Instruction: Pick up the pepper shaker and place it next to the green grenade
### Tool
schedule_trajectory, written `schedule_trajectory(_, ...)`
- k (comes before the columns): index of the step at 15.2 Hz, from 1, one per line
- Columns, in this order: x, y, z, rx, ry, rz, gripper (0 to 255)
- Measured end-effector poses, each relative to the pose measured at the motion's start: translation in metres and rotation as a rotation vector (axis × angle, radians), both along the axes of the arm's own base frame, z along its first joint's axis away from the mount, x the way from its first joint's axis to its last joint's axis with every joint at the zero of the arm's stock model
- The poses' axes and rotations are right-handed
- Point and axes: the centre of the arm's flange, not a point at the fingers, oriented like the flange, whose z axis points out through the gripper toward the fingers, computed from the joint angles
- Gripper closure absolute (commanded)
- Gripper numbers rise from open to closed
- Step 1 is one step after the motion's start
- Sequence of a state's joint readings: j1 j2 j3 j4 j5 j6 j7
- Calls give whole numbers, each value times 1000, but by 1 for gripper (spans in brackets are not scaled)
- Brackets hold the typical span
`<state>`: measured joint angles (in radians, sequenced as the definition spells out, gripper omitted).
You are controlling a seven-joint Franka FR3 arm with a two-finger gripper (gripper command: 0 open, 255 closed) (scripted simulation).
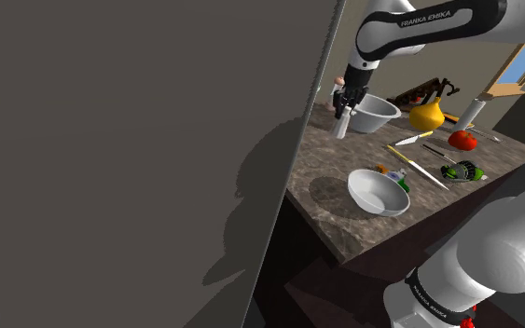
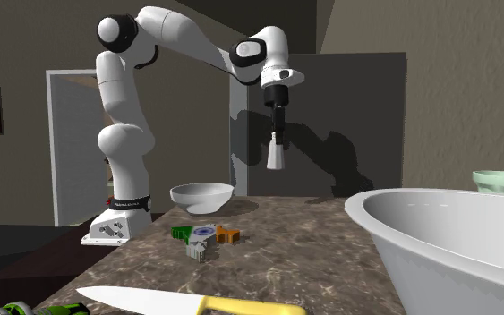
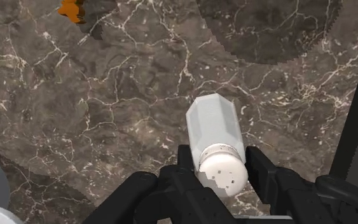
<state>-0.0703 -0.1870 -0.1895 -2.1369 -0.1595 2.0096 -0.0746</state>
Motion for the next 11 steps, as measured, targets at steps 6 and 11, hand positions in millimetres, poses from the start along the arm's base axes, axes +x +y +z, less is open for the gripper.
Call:
schedule_trajectory(6,0,0,32,0,0,0,255)
schedule_trajectory(11,-14,-23,44,0,0,0,255)
